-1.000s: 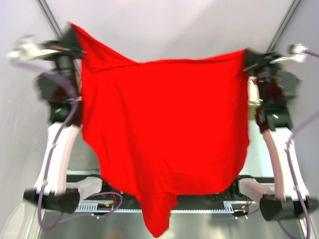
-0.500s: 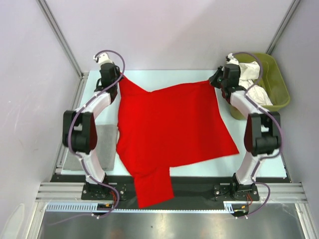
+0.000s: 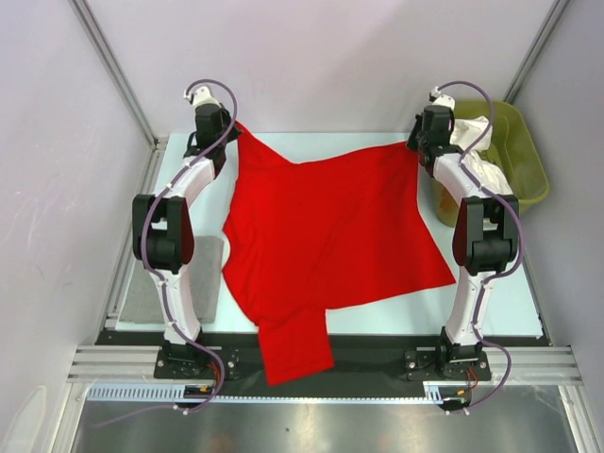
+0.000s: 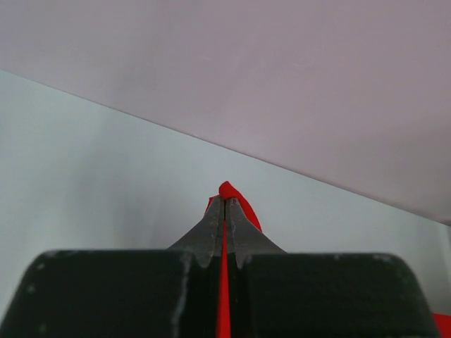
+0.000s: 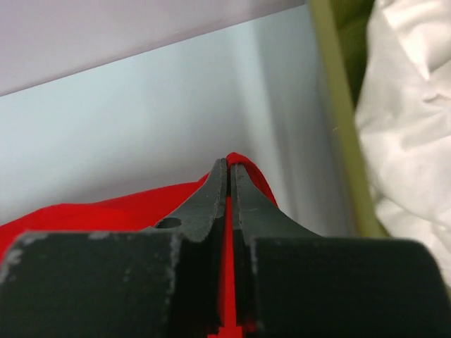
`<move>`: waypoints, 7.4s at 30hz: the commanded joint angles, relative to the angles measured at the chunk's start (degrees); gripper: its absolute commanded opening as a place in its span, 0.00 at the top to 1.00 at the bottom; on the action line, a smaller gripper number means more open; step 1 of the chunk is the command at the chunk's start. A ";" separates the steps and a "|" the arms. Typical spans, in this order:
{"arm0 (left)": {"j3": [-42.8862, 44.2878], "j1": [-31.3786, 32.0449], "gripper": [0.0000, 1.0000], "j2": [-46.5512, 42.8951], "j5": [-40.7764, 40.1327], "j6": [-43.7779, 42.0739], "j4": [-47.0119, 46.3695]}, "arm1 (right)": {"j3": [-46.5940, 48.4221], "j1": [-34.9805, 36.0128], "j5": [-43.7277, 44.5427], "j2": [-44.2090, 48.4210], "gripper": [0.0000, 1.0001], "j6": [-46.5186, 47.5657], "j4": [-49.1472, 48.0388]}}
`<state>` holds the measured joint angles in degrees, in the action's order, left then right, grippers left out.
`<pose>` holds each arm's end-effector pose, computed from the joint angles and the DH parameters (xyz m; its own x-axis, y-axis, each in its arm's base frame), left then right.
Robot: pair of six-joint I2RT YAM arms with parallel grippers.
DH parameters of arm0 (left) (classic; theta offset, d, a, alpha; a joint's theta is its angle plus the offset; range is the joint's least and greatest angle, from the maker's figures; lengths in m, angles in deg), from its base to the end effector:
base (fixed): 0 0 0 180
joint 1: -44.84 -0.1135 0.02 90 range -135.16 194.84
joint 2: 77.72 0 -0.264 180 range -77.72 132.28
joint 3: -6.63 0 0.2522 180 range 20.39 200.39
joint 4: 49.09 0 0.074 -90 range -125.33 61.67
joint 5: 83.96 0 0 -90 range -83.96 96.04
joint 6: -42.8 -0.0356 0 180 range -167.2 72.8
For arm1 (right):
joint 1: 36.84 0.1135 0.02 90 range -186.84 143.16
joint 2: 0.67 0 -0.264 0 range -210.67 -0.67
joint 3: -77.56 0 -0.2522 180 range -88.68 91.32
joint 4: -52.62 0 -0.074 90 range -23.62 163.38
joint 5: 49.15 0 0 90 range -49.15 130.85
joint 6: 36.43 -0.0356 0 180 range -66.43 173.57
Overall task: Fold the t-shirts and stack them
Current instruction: Flatten the tshirt out, then fold the tshirt
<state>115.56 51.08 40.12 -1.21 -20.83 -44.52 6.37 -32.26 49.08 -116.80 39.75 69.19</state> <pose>0.4963 -0.0497 0.2824 -0.2013 -0.4212 -0.8843 -0.1156 0.9067 -0.4056 0.4851 0.0338 0.2741 -0.3797 0.2068 -0.9017 0.1464 0.9759 0.1621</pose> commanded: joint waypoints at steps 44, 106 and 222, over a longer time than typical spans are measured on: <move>7.15 -2.55 1.00 -6.21 13.66 12.82 35.03 | 24.40 0.96 -2.16 -12.72 1.00 2.14 22.14; -39.89 -2.20 1.00 -50.25 24.38 19.42 41.01 | 10.25 0.16 4.16 -0.14 0.96 9.78 36.39; -22.14 -4.39 1.00 -21.42 23.07 8.26 35.91 | -14.80 41.12 -12.36 -8.49 0.72 -59.13 -17.22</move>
<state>94.17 47.27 22.24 21.50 -11.28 -7.78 -10.42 9.04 36.73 -128.26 -22.11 50.72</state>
